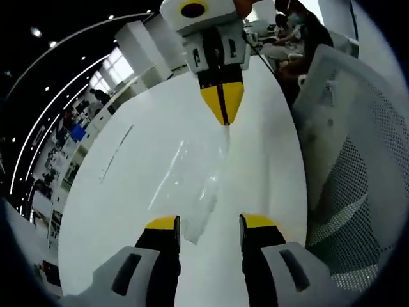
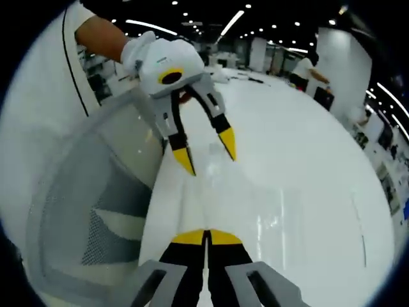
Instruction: Open the resealable bag by pulling the two sides of the seal apart until the entire bag opening is separated and visibly accessible.
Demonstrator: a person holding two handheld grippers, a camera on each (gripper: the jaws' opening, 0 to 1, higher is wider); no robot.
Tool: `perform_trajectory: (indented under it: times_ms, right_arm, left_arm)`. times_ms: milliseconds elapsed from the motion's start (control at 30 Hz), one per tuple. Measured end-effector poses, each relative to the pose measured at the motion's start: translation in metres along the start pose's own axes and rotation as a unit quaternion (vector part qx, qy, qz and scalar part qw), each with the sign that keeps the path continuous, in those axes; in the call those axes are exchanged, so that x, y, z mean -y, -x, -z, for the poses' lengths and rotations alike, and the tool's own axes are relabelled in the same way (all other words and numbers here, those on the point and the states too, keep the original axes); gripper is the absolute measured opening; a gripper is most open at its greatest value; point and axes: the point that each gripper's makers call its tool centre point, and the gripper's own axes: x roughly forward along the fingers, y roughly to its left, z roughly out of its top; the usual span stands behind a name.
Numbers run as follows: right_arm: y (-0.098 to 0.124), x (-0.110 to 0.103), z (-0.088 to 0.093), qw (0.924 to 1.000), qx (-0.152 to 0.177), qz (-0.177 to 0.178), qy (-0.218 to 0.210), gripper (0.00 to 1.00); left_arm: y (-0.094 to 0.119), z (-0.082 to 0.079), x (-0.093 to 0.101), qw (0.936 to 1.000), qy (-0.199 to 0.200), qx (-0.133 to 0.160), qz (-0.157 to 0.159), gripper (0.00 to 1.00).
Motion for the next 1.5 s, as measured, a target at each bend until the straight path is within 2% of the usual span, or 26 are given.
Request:
perform_trajectory:
  times_ms: [67, 100, 133, 200, 267, 433, 533, 600, 700, 1000, 1100, 1200, 1300, 1500]
  right_arm:
    - [0.004, -0.005, -0.007, 0.9997, 0.005, -0.012, 0.020, 0.00]
    - [0.004, -0.002, -0.003, 0.9996, -0.001, -0.015, 0.024, 0.00]
    - [0.008, 0.000, -0.003, 0.9997, 0.005, -0.017, 0.017, 0.00]
    - [0.011, 0.003, -0.004, 0.9997, 0.012, -0.019, 0.004, 0.00]
    - [0.011, 0.005, -0.002, 0.9997, 0.011, -0.022, -0.009, 0.00]
    - [0.011, 0.006, 0.000, 0.9993, 0.007, -0.019, -0.030, 0.00]
    - [0.011, 0.011, -0.003, 0.9990, 0.015, -0.009, -0.040, 0.00]
    - [0.010, 0.014, -0.016, 0.9973, 0.049, -0.002, -0.056, 0.00]
    - [0.009, 0.017, -0.029, 0.9949, 0.072, 0.005, -0.071, 0.07]
    - [-0.012, 0.011, -0.069, 0.9905, 0.129, 0.013, -0.045, 0.10]
    - [-0.020, 0.009, -0.074, 0.9912, 0.130, 0.024, -0.012, 0.08]
    - [-0.023, 0.007, -0.077, 0.9902, 0.137, 0.025, -0.007, 0.08]
    - [-0.023, 0.011, -0.079, 0.9895, 0.139, 0.040, 0.004, 0.07]
    - [-0.023, 0.015, -0.080, 0.9902, 0.132, 0.044, 0.011, 0.04]
  left_arm:
    - [-0.006, -0.013, 0.002, 0.9989, -0.044, 0.010, 0.017, 0.20]
    - [-0.011, -0.018, 0.008, 0.9943, -0.100, 0.008, 0.036, 0.15]
    - [-0.013, -0.016, 0.008, 0.9931, -0.110, 0.001, 0.042, 0.11]
    - [-0.012, -0.019, 0.007, 0.9921, -0.116, 0.005, 0.047, 0.02]
    - [-0.016, -0.023, 0.010, 0.9906, -0.122, -0.002, 0.063, 0.01]
    - [-0.017, -0.026, 0.008, 0.9903, -0.126, 0.000, 0.058, 0.00]
    - [-0.016, -0.029, 0.001, 0.9860, -0.160, 0.008, 0.046, 0.00]
    - [-0.015, -0.030, 0.001, 0.9877, -0.146, 0.012, 0.053, 0.00]
    - [-0.016, -0.032, -0.002, 0.9868, -0.153, 0.014, 0.050, 0.00]
    - [-0.015, -0.040, -0.005, 0.9883, -0.142, 0.018, 0.053, 0.00]
    - [-0.014, -0.042, -0.005, 0.9889, -0.138, 0.018, 0.053, 0.00]
    - [-0.013, -0.046, -0.006, 0.9893, -0.134, 0.026, 0.052, 0.00]
    - [-0.013, -0.044, -0.004, 0.9887, -0.136, 0.021, 0.060, 0.00]
    - [-0.014, -0.047, -0.004, 0.9894, -0.129, 0.027, 0.061, 0.00]
